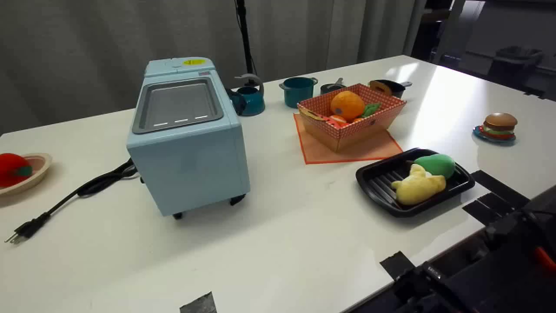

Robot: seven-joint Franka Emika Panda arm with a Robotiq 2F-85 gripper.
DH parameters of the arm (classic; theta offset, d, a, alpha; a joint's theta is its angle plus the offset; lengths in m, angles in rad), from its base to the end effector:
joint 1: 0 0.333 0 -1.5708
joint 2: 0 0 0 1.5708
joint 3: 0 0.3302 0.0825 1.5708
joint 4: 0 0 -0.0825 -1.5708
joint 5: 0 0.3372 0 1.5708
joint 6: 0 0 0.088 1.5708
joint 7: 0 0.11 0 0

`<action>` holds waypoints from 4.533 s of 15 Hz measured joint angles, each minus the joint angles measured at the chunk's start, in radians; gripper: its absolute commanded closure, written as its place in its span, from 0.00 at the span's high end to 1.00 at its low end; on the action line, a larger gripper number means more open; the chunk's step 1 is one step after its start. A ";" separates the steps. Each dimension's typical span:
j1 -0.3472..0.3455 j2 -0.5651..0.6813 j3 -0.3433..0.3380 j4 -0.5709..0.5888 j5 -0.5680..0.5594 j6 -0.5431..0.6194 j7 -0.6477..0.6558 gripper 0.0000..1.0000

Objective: Pick up the banana and avocado plush toy and put it in the basket

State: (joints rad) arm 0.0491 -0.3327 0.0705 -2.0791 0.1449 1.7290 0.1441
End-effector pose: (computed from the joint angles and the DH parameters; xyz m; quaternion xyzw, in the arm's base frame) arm 0.3981 0.0659 0.5831 -0.9978 0.0263 0.0166 0.0582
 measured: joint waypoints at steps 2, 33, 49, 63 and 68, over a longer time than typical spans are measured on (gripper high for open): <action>0.000 0.002 0.000 0.000 0.000 0.000 0.000 1.00; -0.121 0.317 -0.150 -0.374 -0.176 0.577 0.096 1.00; -0.121 0.509 -0.173 -0.411 -0.194 0.644 0.120 1.00; -0.120 0.615 -0.207 -0.366 -0.199 0.697 0.165 0.35; -0.112 0.599 -0.208 -0.358 -0.199 0.697 0.171 0.03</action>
State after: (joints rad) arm -0.0633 0.2665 -0.1373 -2.4374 -0.0545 2.4257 0.3154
